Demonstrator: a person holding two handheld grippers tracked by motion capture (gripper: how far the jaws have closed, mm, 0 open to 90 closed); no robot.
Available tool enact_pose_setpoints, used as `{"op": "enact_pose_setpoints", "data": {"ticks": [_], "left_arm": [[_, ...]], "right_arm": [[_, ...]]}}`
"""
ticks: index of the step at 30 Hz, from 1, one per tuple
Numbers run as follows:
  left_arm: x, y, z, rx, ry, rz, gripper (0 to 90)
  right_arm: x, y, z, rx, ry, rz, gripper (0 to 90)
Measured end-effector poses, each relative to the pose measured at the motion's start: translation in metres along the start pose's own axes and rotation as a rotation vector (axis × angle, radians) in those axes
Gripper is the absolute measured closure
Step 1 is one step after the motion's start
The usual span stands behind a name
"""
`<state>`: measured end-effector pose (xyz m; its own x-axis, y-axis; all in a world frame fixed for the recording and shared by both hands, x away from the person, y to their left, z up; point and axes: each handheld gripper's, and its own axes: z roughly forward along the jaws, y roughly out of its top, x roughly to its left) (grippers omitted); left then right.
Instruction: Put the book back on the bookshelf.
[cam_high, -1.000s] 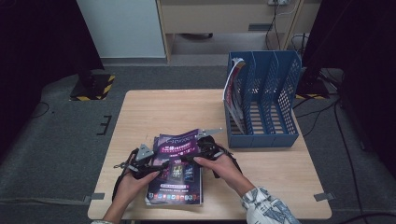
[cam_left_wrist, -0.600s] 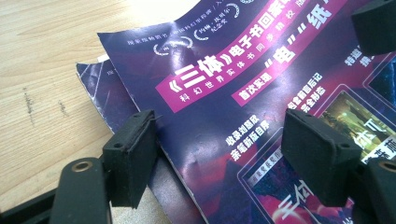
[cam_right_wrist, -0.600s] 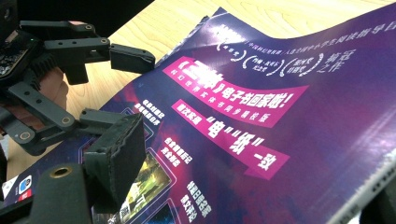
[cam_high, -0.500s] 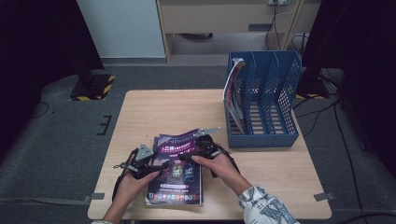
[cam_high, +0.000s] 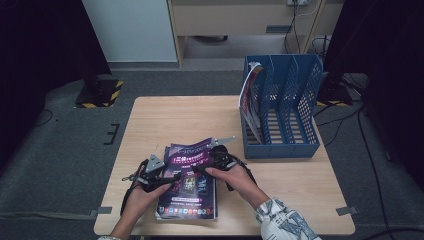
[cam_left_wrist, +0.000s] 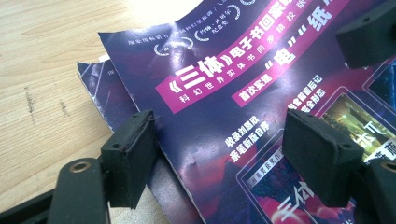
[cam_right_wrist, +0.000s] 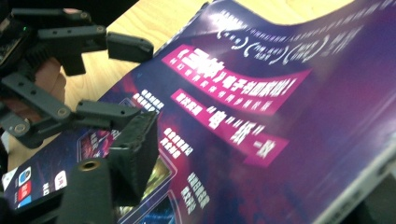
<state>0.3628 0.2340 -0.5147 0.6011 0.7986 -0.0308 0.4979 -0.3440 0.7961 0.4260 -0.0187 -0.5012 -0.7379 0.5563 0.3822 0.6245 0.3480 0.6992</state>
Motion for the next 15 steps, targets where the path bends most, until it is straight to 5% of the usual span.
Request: {"op": "enact_pose_setpoints", "data": {"ticks": [15], "left_arm": [[-0.0012,0.0001,-0.0002,0.0,0.007,-0.001,25.1]], "right_arm": [[-0.0051,0.001,-0.0024,0.008,0.003,0.072,55.8]]}}
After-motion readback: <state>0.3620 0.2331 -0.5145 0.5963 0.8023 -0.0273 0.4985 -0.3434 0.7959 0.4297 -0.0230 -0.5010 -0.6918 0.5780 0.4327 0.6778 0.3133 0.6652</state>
